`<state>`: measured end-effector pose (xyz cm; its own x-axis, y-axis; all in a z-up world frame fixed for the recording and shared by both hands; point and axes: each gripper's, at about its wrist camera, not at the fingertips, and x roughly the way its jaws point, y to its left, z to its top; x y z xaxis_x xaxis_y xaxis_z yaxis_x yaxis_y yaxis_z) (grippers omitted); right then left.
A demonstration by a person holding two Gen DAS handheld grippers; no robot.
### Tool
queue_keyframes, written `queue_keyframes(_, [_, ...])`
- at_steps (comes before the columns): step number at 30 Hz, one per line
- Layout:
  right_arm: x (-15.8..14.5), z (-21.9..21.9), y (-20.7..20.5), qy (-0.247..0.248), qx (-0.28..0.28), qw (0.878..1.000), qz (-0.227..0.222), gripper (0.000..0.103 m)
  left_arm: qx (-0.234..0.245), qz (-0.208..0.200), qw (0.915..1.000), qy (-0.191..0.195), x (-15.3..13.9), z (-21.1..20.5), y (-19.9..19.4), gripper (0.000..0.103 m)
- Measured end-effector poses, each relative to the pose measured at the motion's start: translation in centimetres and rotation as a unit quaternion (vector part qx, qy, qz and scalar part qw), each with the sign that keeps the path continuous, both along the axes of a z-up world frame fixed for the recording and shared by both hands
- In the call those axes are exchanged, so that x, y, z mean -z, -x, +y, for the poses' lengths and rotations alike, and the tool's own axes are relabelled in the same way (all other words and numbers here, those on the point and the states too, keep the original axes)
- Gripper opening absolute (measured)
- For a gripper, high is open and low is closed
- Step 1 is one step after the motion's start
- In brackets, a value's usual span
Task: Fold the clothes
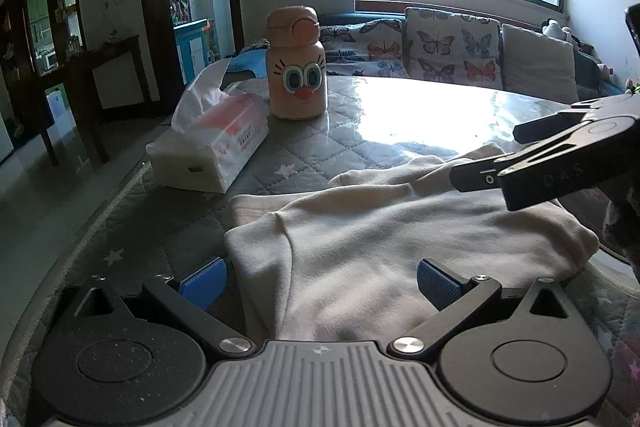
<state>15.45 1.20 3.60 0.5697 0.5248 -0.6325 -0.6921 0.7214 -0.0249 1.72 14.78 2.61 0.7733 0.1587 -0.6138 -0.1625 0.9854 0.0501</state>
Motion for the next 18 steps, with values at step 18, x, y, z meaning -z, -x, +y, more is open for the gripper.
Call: queue_keyframes(18, [0.4, -2.8, 5.1, -0.01, -0.004, 1.0, 0.008, 0.103, -0.011, -0.009, 0.9999, 0.002, -0.3, -1.3, 3.4, 0.103])
